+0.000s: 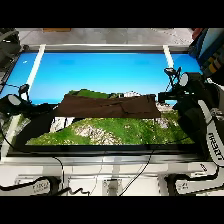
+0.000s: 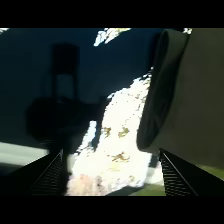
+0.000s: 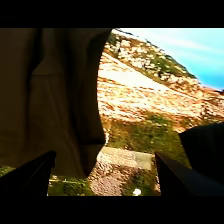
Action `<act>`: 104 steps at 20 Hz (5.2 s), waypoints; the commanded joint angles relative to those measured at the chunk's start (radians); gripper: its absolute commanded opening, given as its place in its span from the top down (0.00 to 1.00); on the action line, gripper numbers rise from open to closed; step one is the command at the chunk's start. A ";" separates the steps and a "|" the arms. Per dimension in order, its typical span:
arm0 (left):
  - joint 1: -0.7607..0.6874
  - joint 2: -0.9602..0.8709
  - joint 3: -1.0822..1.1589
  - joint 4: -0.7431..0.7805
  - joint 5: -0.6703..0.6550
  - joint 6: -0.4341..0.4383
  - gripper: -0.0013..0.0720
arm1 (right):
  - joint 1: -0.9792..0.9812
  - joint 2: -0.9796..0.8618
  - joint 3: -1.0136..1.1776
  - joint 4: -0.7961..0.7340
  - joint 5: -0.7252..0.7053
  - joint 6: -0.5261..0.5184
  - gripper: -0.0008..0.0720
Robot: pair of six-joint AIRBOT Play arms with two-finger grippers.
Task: Fold the clothes and pants, and hang the long-sleeved shirts on hangers.
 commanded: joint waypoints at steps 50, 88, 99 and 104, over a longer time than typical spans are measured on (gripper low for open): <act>-0.812 -0.058 0.124 -0.624 0.510 0.383 0.96 | 0.100 -0.052 0.265 0.480 -0.060 0.131 0.97; -0.660 -0.277 0.414 -0.438 0.091 0.367 0.28 | -0.013 -0.575 0.262 0.898 0.241 -0.251 0.30; -0.625 0.086 0.414 0.344 0.069 0.364 0.96 | -0.040 -0.352 0.480 1.040 0.214 -0.037 0.97; -0.566 0.230 0.414 0.343 0.026 0.364 0.96 | -0.282 -0.150 0.634 1.025 0.186 0.149 0.97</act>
